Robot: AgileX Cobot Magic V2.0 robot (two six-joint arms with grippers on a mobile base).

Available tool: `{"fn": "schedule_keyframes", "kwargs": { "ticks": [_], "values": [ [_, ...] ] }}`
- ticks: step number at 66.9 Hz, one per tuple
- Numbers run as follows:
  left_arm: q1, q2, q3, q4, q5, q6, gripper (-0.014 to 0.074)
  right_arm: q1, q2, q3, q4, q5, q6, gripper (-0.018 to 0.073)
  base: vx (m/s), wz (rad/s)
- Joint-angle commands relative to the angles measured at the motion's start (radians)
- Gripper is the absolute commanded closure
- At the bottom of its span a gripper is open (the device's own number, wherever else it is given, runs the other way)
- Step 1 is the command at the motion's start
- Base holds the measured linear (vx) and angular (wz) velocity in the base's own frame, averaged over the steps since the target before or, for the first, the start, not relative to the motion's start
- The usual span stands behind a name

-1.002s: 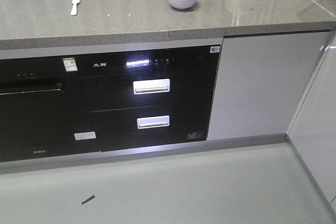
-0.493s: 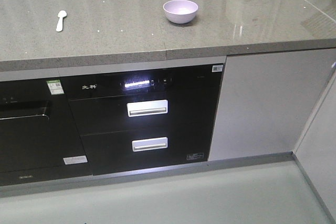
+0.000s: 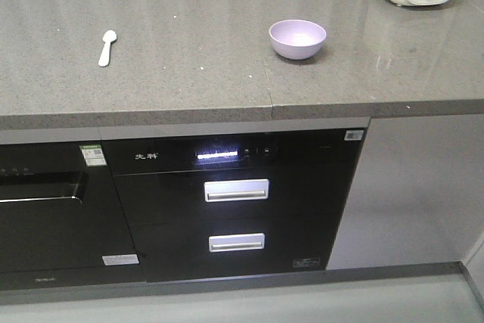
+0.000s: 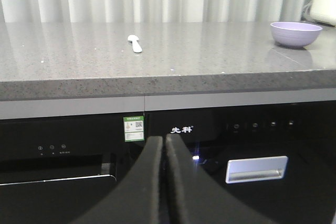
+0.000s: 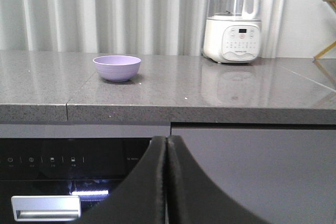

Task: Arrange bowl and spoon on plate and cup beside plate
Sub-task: 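Drive the base toward the counter holding the spoon and lavender bowl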

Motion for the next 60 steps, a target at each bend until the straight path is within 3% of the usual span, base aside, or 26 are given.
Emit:
{"fn": "schedule_keyframes", "kwargs": {
  "ticks": [1, 60],
  "values": [
    [-0.007, -0.014, -0.018, -0.008, -0.070, -0.002, 0.0603, -0.007, 0.008, 0.007, -0.003, -0.073, -0.003, 0.0570, 0.22, 0.13],
    [-0.007, -0.014, -0.018, -0.008, -0.070, -0.002, 0.0603, -0.007, 0.008, 0.007, -0.003, -0.073, -0.003, 0.0570, 0.18, 0.03]
  ]
}}
